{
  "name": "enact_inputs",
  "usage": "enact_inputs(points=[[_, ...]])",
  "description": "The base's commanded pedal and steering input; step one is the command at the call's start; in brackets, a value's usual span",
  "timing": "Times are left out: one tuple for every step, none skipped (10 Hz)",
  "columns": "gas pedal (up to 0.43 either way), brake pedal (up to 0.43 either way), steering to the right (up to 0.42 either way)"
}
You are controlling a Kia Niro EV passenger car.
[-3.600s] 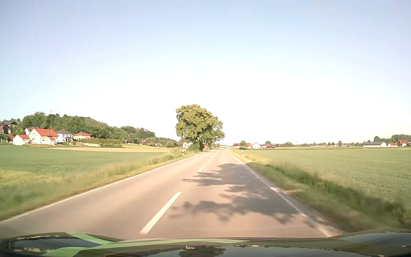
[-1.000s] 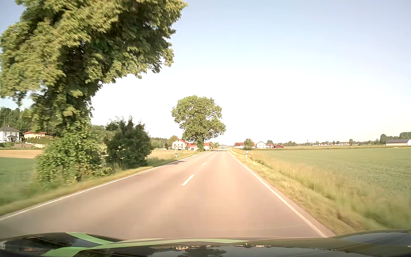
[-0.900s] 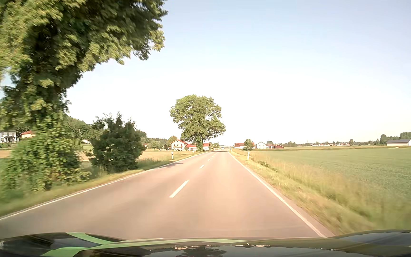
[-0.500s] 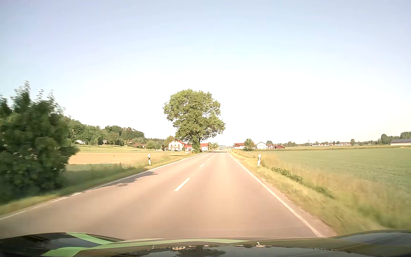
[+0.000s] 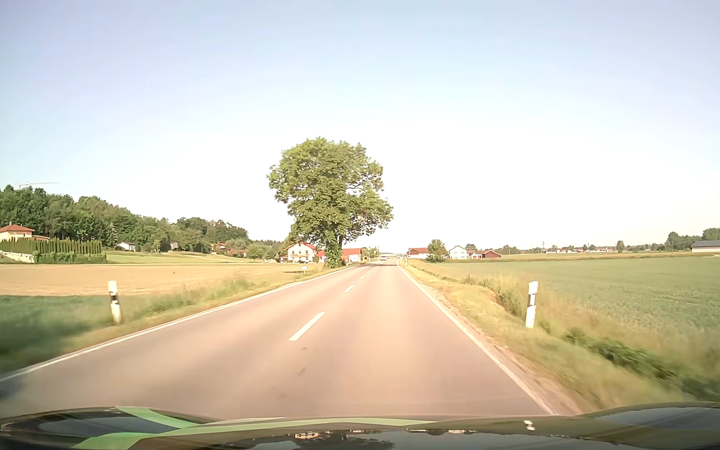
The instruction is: Follow the waypoints while adhering to traffic rules and regulations
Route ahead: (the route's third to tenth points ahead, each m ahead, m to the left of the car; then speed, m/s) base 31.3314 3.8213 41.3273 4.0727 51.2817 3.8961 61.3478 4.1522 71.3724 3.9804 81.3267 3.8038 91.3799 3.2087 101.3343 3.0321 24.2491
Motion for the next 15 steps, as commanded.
enact_inputs(points=[[0.118, 0.0, 0.0], [0.169, 0.0, 0.0], [0.169, 0.0, 0.0], [0.177, 0.0, -0.001], [0.189, 0.0, -0.001], [0.189, 0.0, -0.002], [0.177, 0.0, -0.003], [0.15, 0.0, -0.004], [0.067, 0.0, -0.006], [0.067, 0.0, -0.006], [0.059, 0.0, -0.006], [0.059, 0.0, -0.006], [0.067, 0.0, -0.006], [0.13, 0.0, -0.006], [0.157, 0.0, -0.005]])
